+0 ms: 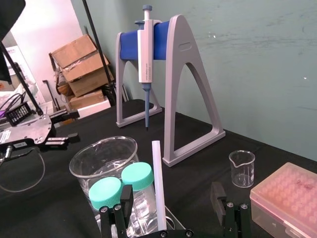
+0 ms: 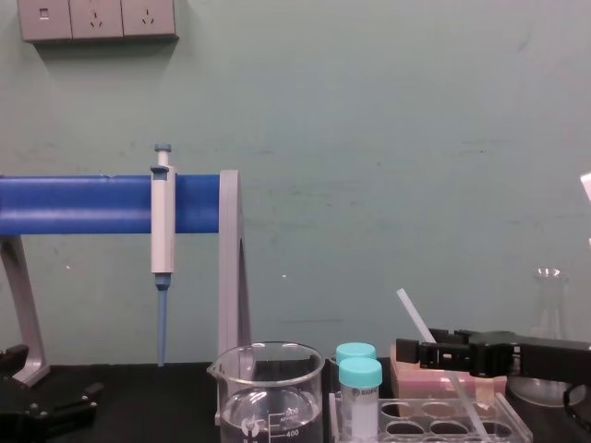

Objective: Pick up the stirring rod with one hand, then place it down.

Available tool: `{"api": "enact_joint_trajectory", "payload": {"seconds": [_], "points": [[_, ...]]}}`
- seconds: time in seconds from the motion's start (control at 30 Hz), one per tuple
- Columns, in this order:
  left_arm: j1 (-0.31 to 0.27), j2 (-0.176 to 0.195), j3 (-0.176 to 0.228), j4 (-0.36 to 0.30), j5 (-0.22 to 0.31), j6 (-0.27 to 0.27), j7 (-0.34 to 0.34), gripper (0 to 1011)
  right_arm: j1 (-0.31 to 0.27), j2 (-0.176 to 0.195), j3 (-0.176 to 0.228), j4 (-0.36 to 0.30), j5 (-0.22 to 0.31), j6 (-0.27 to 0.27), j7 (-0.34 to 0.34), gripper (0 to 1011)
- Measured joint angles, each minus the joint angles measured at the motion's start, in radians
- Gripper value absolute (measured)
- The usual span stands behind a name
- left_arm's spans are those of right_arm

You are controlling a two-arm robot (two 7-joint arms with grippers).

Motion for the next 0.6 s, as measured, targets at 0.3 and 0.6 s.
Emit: {"api": "enact_joint_trajectory", "payload": {"seconds": [0.3,0.6], "points": [[0.000,0.000,0.000,0.000,0.000,0.000,0.000,1000,0.000,0.001,0.001,-0.002,-0.001,0.000,-0.001,1003],[0.000,0.000,0.000,0.000,0.000,0.000,0.000,1000,-0.002,0.002,0.001,-0.005,0.000,0.000,-0.001,969]]}}
